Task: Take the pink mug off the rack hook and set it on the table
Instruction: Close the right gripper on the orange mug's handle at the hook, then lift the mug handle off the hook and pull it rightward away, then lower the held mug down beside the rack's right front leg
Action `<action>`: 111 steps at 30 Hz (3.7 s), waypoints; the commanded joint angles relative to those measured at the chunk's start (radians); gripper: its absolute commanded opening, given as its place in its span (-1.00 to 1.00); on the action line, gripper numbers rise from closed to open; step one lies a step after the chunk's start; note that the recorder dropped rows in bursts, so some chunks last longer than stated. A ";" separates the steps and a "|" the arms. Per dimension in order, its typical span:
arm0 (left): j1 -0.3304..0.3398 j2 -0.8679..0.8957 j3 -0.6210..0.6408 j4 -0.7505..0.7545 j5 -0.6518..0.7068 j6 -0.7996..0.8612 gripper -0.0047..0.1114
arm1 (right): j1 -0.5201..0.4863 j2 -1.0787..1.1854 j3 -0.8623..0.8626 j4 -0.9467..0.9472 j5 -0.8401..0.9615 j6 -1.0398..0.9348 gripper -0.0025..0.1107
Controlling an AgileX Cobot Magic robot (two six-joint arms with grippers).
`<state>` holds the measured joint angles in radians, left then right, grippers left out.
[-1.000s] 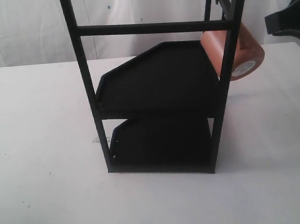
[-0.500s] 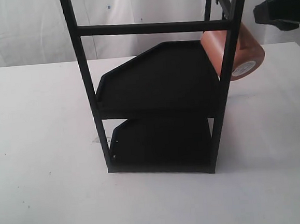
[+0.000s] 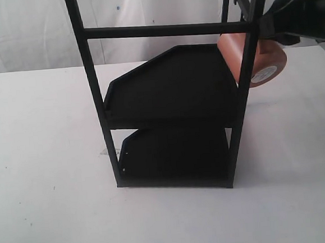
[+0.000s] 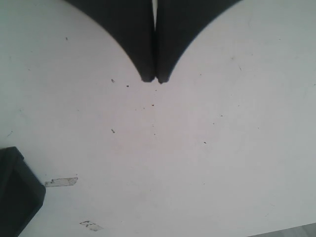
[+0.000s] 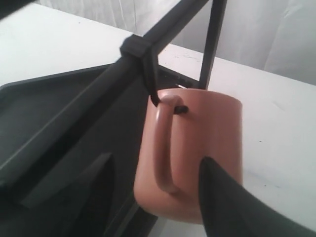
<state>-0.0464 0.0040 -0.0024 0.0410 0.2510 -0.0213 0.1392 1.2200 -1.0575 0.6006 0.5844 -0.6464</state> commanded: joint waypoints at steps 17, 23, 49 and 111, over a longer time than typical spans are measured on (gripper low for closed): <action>0.004 -0.004 0.002 -0.012 0.004 0.000 -0.91 | 0.001 0.098 0.001 0.061 -0.060 -0.037 -0.61; 0.004 -0.004 0.002 -0.012 0.004 0.000 -0.91 | 0.001 0.098 0.001 0.061 -0.049 -0.037 -0.86; 0.004 -0.004 0.002 -0.012 0.004 0.000 -0.91 | 0.001 0.024 0.001 0.056 -0.041 -0.053 -0.96; 0.004 -0.004 0.002 -0.012 0.004 0.000 -0.91 | 0.001 -0.316 0.551 -0.235 -0.707 0.268 -0.96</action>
<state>-0.0464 0.0040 -0.0024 0.0410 0.2510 -0.0213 0.1392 0.9170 -0.5602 0.3603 -0.0277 -0.4473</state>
